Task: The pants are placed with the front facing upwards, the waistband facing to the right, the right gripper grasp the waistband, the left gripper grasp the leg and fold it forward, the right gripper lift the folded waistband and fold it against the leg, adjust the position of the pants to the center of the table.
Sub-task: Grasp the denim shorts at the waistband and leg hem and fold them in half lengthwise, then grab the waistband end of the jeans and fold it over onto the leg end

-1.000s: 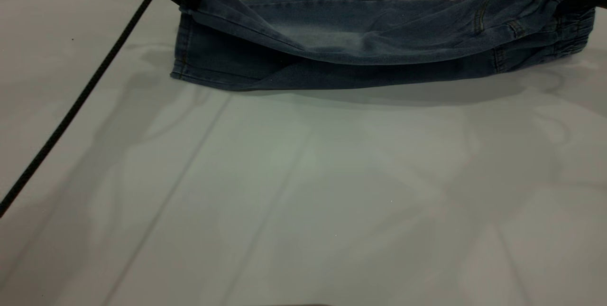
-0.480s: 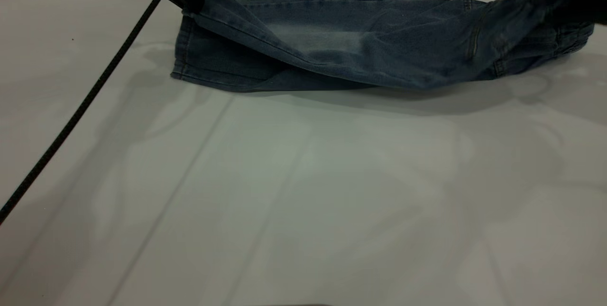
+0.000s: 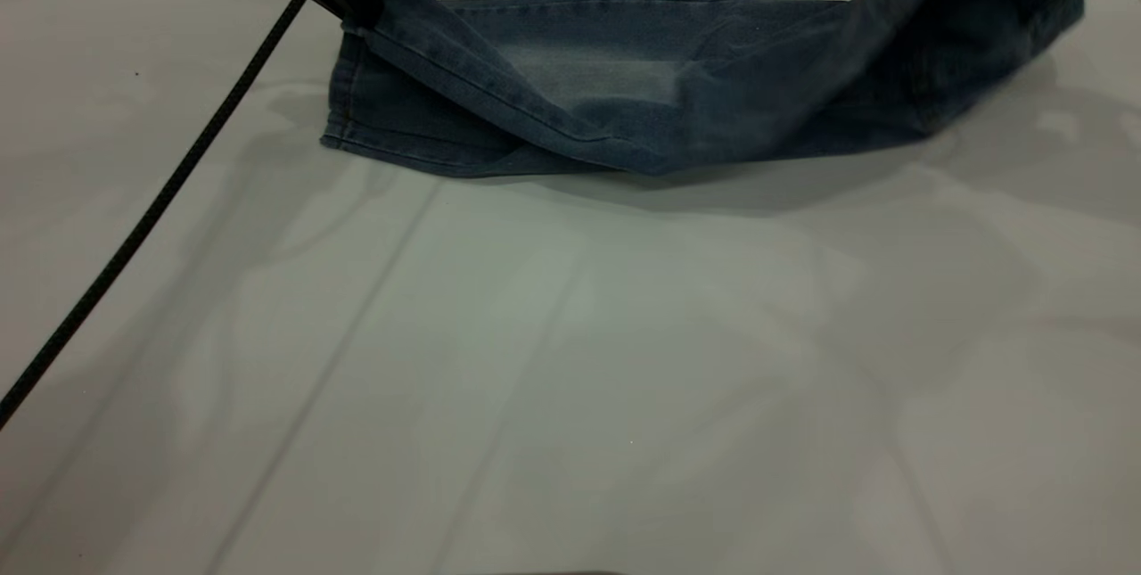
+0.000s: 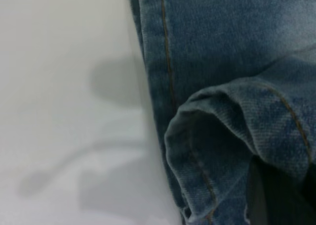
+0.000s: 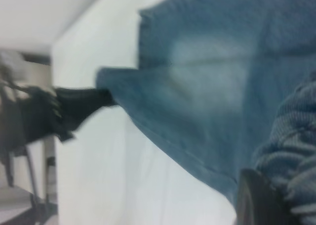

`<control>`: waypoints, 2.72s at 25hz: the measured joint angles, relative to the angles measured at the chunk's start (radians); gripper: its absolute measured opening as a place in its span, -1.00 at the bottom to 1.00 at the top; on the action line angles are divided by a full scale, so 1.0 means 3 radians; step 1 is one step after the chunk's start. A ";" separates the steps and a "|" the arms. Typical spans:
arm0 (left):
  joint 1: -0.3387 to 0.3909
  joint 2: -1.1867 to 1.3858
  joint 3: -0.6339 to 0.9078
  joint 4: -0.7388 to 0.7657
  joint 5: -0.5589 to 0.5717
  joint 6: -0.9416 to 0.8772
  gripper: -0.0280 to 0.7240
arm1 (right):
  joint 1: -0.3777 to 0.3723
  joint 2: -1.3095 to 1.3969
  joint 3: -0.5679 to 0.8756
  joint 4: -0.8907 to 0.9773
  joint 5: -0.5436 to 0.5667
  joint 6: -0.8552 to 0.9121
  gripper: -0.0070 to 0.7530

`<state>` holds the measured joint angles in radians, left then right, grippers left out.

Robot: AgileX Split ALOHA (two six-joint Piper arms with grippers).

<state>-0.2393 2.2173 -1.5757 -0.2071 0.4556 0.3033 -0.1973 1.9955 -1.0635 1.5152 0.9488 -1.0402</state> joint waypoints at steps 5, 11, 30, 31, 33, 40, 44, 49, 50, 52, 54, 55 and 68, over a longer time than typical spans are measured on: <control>0.0000 0.0000 0.0000 0.0000 0.0011 0.0001 -0.79 | 0.0000 0.0000 -0.0385 -0.0133 -0.0288 0.0372 -0.87; 0.0000 0.0000 -0.0134 0.0000 0.0021 0.0009 -0.79 | 0.0000 0.0065 -0.0430 -0.0266 -0.0964 0.0486 -0.87; 0.0000 0.0471 -0.0777 -0.0093 0.0090 0.0011 -0.79 | 0.0000 0.0436 -0.0434 -0.0133 -0.1263 0.0097 -0.67; 0.0000 0.0476 -0.0777 -0.0107 0.0081 0.0011 -0.79 | 0.0000 0.0436 -0.0434 -0.0130 -0.1271 0.0074 -0.60; 0.0000 0.0482 -0.0777 -0.0113 0.0070 0.0014 -0.77 | 0.0000 0.0436 -0.0437 -0.0127 -0.1285 0.0020 -0.36; 0.0000 0.0463 -0.0803 -0.0066 0.0077 0.0139 -0.24 | -0.0047 0.0430 -0.0441 -0.0234 -0.1169 0.0007 0.66; 0.0000 0.0404 -0.1017 0.0158 0.0347 0.0170 0.25 | -0.0261 0.0309 -0.0441 -0.0393 -0.0912 0.0099 0.80; 0.0000 0.0351 -0.1388 0.0309 0.0934 0.0122 0.58 | -0.0632 0.0010 -0.0441 -0.0774 -0.0408 0.0452 0.74; -0.0002 0.0339 -0.1435 0.0296 0.1071 0.0114 0.59 | -0.0678 -0.0021 -0.0444 -0.0891 -0.0296 0.0553 0.69; -0.0002 0.0325 -0.1467 0.0248 0.1255 0.0095 0.61 | -0.0729 -0.0030 -0.0444 -0.1136 -0.0168 0.0729 0.61; -0.0002 0.0325 -0.1474 0.0201 0.1385 0.0110 0.61 | -0.0729 -0.0001 -0.0444 -0.1365 -0.0131 0.0861 0.55; -0.0002 0.0325 -0.1474 0.0191 0.1424 0.0118 0.61 | -0.0729 0.0022 -0.0444 -0.1410 -0.0128 0.0893 0.54; -0.0038 0.0338 -0.1474 -0.0053 0.1559 0.0136 0.61 | -0.0470 0.0453 -0.0444 -0.0637 0.0098 0.0256 0.53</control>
<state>-0.2506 2.3188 -2.0179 -0.2230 0.9233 0.3443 -0.3382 2.1314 -1.1967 1.3240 0.9782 -0.9635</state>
